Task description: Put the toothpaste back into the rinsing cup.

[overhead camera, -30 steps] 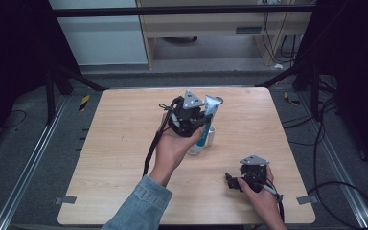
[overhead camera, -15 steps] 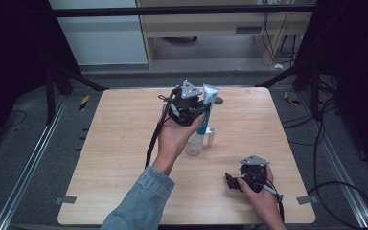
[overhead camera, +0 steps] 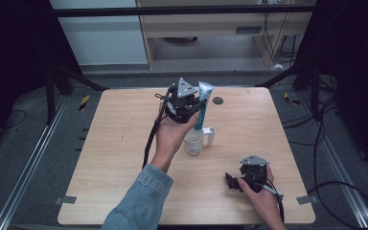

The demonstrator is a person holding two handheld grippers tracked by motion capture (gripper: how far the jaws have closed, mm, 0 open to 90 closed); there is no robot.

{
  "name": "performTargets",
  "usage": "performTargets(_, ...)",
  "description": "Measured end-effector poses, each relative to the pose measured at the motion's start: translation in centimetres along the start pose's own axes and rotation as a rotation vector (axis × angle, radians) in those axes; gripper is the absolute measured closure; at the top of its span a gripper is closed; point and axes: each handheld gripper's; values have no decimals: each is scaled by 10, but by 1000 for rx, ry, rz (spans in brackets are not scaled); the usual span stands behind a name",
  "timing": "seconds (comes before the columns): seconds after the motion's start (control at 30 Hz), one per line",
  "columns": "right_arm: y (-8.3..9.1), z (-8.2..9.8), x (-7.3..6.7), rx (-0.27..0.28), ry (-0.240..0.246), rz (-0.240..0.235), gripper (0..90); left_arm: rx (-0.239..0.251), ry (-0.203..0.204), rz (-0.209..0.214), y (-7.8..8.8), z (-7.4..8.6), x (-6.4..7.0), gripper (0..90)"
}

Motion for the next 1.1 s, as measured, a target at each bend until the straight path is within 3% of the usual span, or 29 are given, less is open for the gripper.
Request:
performTargets(0.63, 0, 0, 0, 1, 2, 0, 5, 48, 24, -37, 3, 12, -7, 791)
performTargets(0.87, 0, 0, 0, 0, 3, 1, 4, 37, 18, -33, -14, 33, -11, 791)
performTargets(1.1, 0, 0, 0, -1, 0, 1, 4, 37, 28, -27, -20, 46, -13, 791)
Point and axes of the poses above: each handheld gripper's, and its own axes: y roughly backward along the jaws, z roughly out of its underside, x roughly to its right, and after that the axes turned 2 degrees about y, right-handed
